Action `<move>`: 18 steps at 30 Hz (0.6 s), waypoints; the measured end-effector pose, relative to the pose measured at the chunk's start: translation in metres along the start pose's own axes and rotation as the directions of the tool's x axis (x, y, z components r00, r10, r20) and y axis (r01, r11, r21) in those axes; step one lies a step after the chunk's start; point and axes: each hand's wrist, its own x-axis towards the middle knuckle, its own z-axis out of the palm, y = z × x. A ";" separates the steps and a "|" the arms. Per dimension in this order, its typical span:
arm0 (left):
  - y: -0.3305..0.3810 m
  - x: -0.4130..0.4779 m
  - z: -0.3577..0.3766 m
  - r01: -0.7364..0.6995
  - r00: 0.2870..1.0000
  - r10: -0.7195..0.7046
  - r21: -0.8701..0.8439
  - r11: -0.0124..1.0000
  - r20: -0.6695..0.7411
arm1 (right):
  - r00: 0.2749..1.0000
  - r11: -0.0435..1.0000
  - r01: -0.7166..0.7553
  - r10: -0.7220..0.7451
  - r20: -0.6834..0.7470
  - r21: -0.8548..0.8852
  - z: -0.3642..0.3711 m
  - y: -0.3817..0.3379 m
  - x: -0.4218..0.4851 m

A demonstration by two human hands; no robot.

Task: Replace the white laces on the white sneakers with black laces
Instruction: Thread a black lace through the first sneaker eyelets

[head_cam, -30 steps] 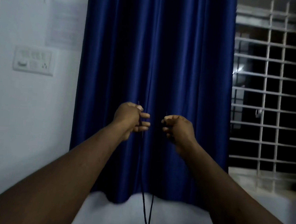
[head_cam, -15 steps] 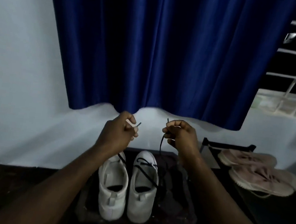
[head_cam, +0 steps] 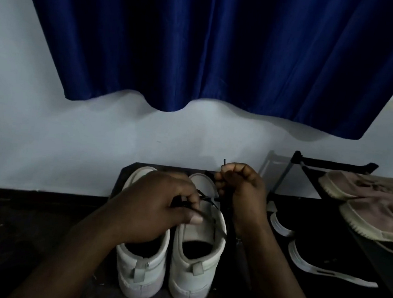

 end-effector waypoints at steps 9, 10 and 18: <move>0.006 0.031 -0.013 -0.192 0.549 -0.772 -0.948 0.255 -0.319 | 0.996 0.996 0.086 -0.086 0.005 0.002 0.002 0.007 0.002; 0.003 0.035 -0.012 -0.187 0.527 -0.776 -0.938 0.291 -0.346 | 0.996 0.996 0.091 -0.091 0.009 -0.004 0.002 0.006 0.003; -0.004 0.029 0.008 0.387 0.810 -0.422 -0.170 0.906 -0.408 | 0.958 0.937 0.201 -0.126 0.259 -0.287 -0.010 0.004 -0.001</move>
